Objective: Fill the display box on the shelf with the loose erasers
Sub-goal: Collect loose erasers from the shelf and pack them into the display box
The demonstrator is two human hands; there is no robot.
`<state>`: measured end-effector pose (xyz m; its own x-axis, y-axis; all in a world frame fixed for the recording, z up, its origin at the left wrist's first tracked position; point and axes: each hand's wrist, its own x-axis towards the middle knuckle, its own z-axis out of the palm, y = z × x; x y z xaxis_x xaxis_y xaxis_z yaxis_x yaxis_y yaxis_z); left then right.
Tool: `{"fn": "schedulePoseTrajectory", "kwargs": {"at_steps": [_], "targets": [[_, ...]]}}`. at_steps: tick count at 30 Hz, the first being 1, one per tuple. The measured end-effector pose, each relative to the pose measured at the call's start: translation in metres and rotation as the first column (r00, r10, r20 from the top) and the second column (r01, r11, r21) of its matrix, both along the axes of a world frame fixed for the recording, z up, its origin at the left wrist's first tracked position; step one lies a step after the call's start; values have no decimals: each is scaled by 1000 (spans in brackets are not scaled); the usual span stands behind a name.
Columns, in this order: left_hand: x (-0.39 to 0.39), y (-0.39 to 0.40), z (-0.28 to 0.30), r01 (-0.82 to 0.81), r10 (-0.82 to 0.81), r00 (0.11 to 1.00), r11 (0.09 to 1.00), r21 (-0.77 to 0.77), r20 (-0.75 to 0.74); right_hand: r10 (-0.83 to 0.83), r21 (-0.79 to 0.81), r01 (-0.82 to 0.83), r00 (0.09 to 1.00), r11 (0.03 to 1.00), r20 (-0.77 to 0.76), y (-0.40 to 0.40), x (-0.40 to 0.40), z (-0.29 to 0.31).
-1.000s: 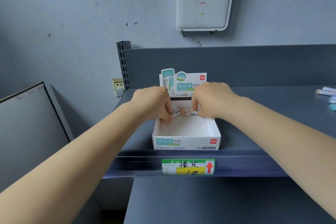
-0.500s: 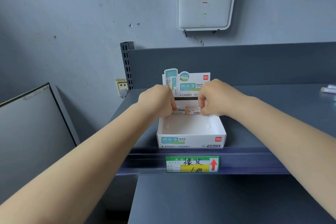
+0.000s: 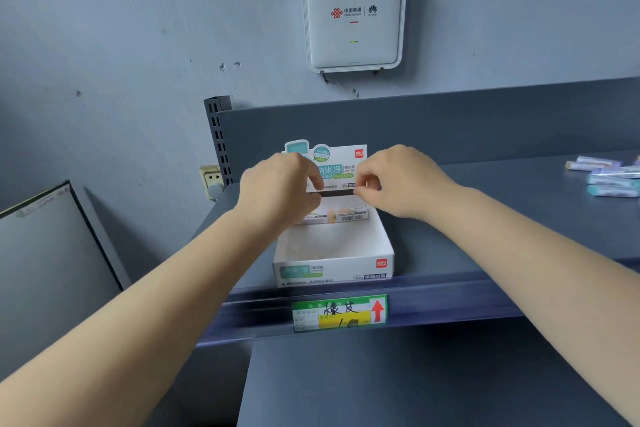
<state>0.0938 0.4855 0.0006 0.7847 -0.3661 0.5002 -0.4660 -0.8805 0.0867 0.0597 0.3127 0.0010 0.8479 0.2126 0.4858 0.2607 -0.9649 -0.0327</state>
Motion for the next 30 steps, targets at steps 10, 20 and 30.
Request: {"fn": "schedulePoseTrajectory", "kwargs": {"at_steps": [10,20,30], "targets": [[-53,-118,14,161,-223,963,927,338,151,-169,-318,198,979,927,116,-90,-58,16],[-114,-276,-15,377,-408,911,884,278,62,-350,-312,349,935,884,54,-239,-161,-5],[-142,-395,-18,497,-501,865,846,193,-32,-515,-118,510,857,852,-13,-369,-220,-12]]}}
